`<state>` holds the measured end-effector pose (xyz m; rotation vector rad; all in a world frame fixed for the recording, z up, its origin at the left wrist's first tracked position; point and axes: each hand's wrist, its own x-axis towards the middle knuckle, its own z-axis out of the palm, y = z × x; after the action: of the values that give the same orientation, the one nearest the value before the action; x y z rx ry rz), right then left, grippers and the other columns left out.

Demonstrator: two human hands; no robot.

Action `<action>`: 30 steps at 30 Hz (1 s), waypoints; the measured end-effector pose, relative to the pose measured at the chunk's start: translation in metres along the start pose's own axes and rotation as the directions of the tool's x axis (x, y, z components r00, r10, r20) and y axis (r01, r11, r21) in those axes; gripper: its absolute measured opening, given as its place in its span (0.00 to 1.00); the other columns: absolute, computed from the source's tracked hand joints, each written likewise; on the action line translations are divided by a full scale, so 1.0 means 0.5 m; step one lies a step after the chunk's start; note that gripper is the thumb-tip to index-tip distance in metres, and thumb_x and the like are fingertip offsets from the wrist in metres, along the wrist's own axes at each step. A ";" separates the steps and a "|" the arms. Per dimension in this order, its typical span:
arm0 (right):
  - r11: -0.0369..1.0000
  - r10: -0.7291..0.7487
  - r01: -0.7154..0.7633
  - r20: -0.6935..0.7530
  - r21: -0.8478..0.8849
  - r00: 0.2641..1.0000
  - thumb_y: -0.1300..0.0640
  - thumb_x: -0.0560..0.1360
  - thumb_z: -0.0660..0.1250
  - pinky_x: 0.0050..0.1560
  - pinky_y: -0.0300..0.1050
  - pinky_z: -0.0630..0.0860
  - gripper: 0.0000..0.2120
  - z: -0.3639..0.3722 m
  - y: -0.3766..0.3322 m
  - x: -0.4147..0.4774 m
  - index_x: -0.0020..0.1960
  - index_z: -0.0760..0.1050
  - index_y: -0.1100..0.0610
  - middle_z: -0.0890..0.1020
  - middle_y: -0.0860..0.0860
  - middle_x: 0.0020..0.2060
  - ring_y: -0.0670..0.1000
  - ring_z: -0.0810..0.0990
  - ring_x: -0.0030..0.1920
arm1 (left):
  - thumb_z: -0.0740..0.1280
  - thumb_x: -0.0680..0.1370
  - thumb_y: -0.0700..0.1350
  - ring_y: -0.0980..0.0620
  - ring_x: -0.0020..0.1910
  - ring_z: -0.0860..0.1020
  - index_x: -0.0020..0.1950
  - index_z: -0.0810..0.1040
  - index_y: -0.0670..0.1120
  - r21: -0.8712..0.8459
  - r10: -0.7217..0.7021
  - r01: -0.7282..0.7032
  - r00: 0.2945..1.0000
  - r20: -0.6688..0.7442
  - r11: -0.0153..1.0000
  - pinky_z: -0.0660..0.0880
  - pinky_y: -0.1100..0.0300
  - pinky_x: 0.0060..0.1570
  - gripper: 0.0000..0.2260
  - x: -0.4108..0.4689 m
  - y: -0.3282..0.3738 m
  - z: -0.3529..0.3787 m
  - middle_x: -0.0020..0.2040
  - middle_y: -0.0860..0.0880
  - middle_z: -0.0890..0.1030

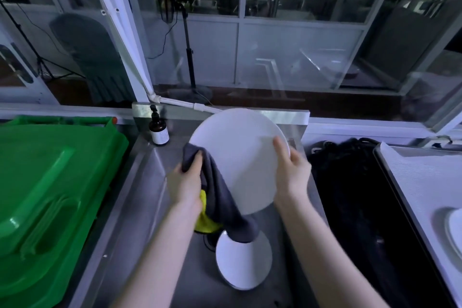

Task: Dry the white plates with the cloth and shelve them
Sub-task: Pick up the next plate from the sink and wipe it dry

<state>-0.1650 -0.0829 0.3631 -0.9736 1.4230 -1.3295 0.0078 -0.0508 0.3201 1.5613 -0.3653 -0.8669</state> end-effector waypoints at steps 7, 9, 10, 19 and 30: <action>0.993 -0.055 0.079 0.251 -0.087 0.967 0.48 0.76 0.72 0.39 0.43 0.70 0.16 -0.039 -0.005 0.025 0.41 0.77 0.62 0.79 0.49 0.33 0.46 0.76 0.36 | 0.74 0.73 0.50 0.50 0.41 0.82 0.40 0.81 0.43 0.022 0.132 -0.133 0.991 0.024 0.991 0.78 0.54 0.43 0.11 0.001 0.028 -0.029 0.36 0.49 0.84; 0.966 -0.124 0.205 0.407 -0.160 0.905 0.48 0.76 0.73 0.38 0.39 0.72 0.12 -0.055 -0.051 0.047 0.43 0.81 0.58 0.83 0.49 0.33 0.44 0.78 0.35 | 0.75 0.72 0.49 0.52 0.37 0.79 0.39 0.80 0.43 0.128 0.260 -0.284 0.950 0.174 0.950 0.74 0.55 0.40 0.10 -0.008 0.060 -0.033 0.34 0.48 0.82; 0.929 -0.139 0.288 0.501 -0.234 0.854 0.47 0.75 0.73 0.37 0.39 0.71 0.14 -0.055 -0.068 0.055 0.43 0.81 0.58 0.82 0.51 0.33 0.44 0.78 0.35 | 0.76 0.71 0.47 0.53 0.36 0.77 0.38 0.79 0.43 0.180 0.318 -0.369 0.912 0.259 0.912 0.72 0.56 0.39 0.10 -0.009 0.076 -0.031 0.33 0.45 0.81; 0.807 -0.182 0.465 0.597 -0.363 0.781 0.44 0.76 0.71 0.34 0.44 0.63 0.27 -0.032 -0.060 0.047 0.37 0.72 0.68 0.70 0.51 0.30 0.48 0.68 0.32 | 0.75 0.72 0.44 0.57 0.32 0.72 0.38 0.79 0.40 0.225 0.345 -0.453 0.852 0.393 0.863 0.68 0.65 0.33 0.09 -0.013 0.077 -0.028 0.30 0.51 0.77; 0.993 -0.015 0.052 0.311 -0.110 0.950 0.47 0.78 0.70 0.39 0.47 0.65 0.25 -0.037 -0.019 0.031 0.45 0.74 0.72 0.75 0.55 0.35 0.52 0.72 0.38 | 0.74 0.74 0.48 0.53 0.37 0.82 0.37 0.81 0.46 0.007 0.163 -0.164 0.985 0.059 0.986 0.77 0.59 0.38 0.08 0.001 0.034 -0.042 0.33 0.52 0.84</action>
<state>-0.1872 -0.0939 0.3706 -1.2304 1.2566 -1.0701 0.0274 -0.0397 0.3354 1.4965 -0.5338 -0.7841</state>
